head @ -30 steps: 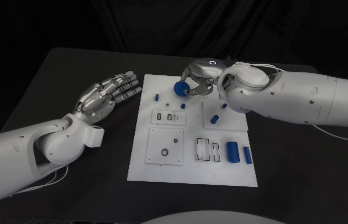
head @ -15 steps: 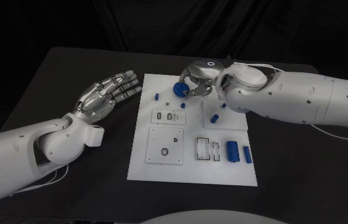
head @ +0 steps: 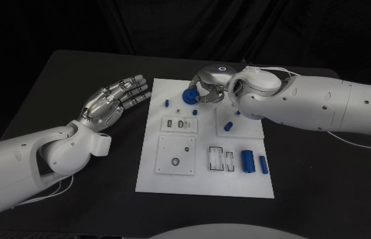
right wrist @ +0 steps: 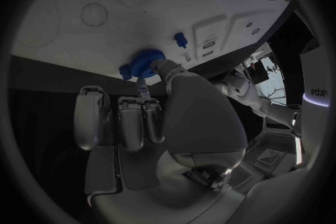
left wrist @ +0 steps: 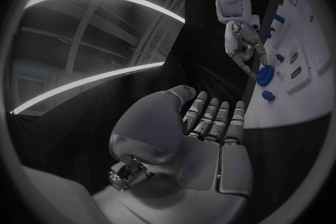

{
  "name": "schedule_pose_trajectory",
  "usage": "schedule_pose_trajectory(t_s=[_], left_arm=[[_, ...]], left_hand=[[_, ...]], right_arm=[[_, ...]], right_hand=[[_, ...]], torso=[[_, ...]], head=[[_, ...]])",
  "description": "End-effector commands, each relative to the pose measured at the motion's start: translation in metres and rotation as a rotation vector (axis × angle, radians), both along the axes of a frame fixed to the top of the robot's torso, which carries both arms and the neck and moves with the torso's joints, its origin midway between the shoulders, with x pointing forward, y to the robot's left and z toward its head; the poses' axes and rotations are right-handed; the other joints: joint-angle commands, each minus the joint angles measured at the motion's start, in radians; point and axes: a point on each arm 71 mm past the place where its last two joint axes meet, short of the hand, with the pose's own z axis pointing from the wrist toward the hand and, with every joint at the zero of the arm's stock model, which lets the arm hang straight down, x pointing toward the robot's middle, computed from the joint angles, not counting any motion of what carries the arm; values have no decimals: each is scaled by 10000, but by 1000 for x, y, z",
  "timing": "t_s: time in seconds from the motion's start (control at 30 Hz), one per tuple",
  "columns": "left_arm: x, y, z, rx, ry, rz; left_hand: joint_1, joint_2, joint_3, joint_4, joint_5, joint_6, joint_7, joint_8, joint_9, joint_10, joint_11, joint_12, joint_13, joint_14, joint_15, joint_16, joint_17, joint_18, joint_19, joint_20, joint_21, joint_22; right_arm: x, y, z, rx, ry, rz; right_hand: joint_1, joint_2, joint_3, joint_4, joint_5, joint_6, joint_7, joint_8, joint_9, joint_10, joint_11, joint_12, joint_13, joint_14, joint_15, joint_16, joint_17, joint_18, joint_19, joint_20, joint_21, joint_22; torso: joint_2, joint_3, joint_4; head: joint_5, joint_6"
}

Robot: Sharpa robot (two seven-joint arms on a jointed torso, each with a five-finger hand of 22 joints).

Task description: Assemble the parts on the task board

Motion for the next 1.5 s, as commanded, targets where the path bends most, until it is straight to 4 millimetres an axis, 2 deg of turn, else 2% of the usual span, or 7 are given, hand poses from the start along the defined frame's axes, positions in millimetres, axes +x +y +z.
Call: schedule_pose_trajectory(t_s=[0.03, 0.2, 0.4, 0.63, 0.7, 1.07, 1.5], left_arm=[[-1, 4, 12, -1095, -1252, 385], [-1, 4, 12, -1090, -1246, 381], [-1, 4, 12, -1086, -1242, 379], [-1, 5, 11, -1076, -1238, 393], [-1, 5, 12, -1072, -1238, 402], [-1, 7, 11, -1051, -1233, 435], [-1, 9, 11, -1023, -1223, 473]], left_hand=[[-98, 3, 38, 10, 42, 22, 190, 29, 11, -17, 71, 68, 11, 1, 92, 35, 13, -119, 51, 22, 53, 15], [-98, 3, 38, 10, 42, 22, 190, 29, 11, -17, 71, 68, 11, 1, 92, 35, 13, -119, 51, 22, 53, 15], [-98, 3, 38, 10, 42, 22, 190, 29, 11, -17, 71, 68, 11, 1, 92, 35, 13, -119, 51, 22, 53, 15], [-98, 3, 38, 10, 42, 22, 190, 29, 11, -17, 71, 68, 11, 1, 92, 35, 13, -119, 51, 22, 53, 15], [-98, 3, 38, 10, 42, 22, 190, 29, 11, -17, 71, 68, 11, 1, 92, 35, 13, -119, 51, 22, 53, 15], [-98, 3, 38, 10, 42, 22, 190, 29, 11, -17, 71, 68, 11, 1, 92, 35, 13, -119, 51, 22, 53, 15], [-126, -6, 101, 9, 32, 13, 209, 29, 10, -16, 87, 79, 12, -14, 108, 47, 11, -142, 47, 19, 54, 14]], right_arm=[[1, -1, -3, -192, 129, -138], [1, 1, -3, -182, 112, -122], [1, 2, -3, -186, 117, -75], [1, 1, -4, -271, 202, -100], [2, -1, -4, -294, 222, -138], [2, -14, -4, -253, 182, -378], [0, -30, -1, 44, -93, -591]], right_hand=[[57, 32, 65, 15, -43, -78, -1, -38, -51, 1040, -83, 28, 2635, 953, -80, -63, 2445, 71, -97, 11, -97, 927], [17, 74, 101, 14, -174, -127, -6, -41, -124, 1040, -89, 28, 2635, 928, -88, -112, 2381, 90, -146, 2, -172, 876], [-97, 121, 43, -21, -1086, -296, -50, -28, -348, 1040, -121, 28, 2635, 896, -113, -179, 2300, 112, -193, -24, -294, 825], [-136, 157, 24, -12, -1211, -201, -22, 32, -377, 1040, -112, 28, 2635, 872, -111, -230, 2237, 125, -227, -25, -358, 787], [-198, 184, -2, 10, -1260, 196, 76, 214, -350, 1040, -44, 28, 2635, 869, -65, -239, 2229, 121, -222, -1, -377, 790], [-272, 228, -67, 1, -1420, 1160, 141, 613, -228, 1040, 36, 28, 2635, 874, 8, -239, 2238, 123, -197, 75, -422, 815], [-310, 235, -108, 15, -1498, 1319, 142, 671, -190, 1040, 51, 28, 2635, 867, 22, -255, 2221, 123, -191, 88, -430, 823]], torso=[[-5, 7, 4], [-2, 2, 11], [2, 4, 16], [-4, 4, 4], [-4, 6, -2], [-14, 14, -9], [-12, 22, -30]], head=[[2, 4], [-1, 0], [-31, 11], [-22, 18], [-14, 23], [5, 31], [21, 38]])
